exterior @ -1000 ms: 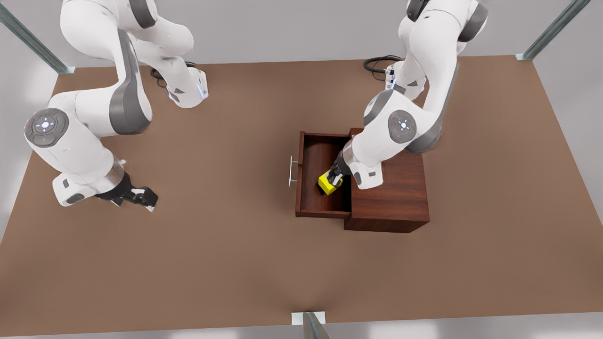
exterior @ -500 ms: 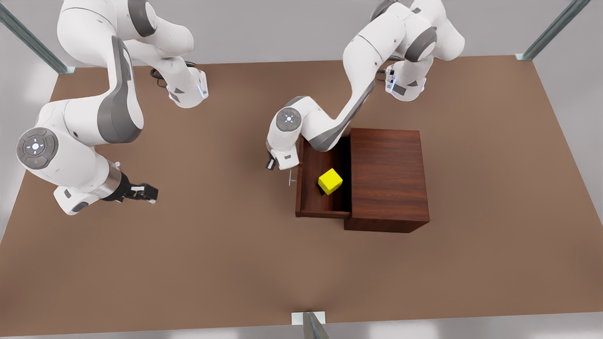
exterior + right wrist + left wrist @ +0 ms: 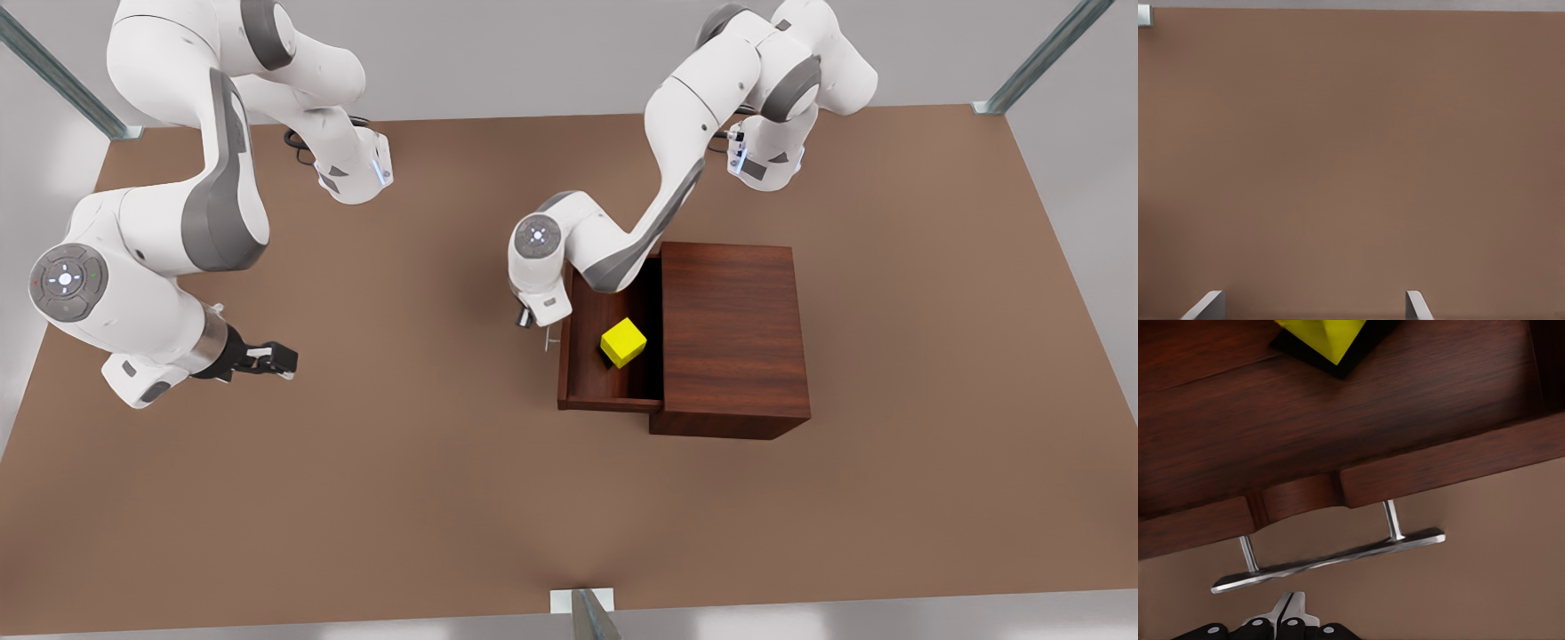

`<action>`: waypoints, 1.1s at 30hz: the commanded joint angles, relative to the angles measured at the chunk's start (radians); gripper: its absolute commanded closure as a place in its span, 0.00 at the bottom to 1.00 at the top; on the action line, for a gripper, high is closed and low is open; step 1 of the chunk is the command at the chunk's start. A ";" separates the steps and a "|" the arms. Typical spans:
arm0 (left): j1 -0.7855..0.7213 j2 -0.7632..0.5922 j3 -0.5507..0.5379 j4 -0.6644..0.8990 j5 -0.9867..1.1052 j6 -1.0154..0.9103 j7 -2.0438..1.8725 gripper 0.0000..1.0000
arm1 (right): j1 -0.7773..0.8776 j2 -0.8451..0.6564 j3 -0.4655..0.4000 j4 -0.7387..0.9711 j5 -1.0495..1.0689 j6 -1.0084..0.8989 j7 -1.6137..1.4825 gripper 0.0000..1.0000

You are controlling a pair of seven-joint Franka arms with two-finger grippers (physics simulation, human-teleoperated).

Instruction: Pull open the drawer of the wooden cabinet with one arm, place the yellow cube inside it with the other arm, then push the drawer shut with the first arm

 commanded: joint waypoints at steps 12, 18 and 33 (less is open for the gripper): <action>0.062 -0.014 0.007 0.005 0.025 -0.170 0.086 0.79 | -0.001 -0.003 -0.002 0.004 0.000 -0.003 -0.059 0.00; 0.114 -0.025 0.007 0.004 0.024 -0.221 0.152 0.79 | -0.001 -0.003 0.000 0.005 -0.002 -0.003 -0.058 0.00; 0.200 -0.057 0.008 -0.010 0.028 -0.307 0.283 0.79 | -0.003 -0.003 -0.003 0.004 0.001 -0.005 -0.082 0.00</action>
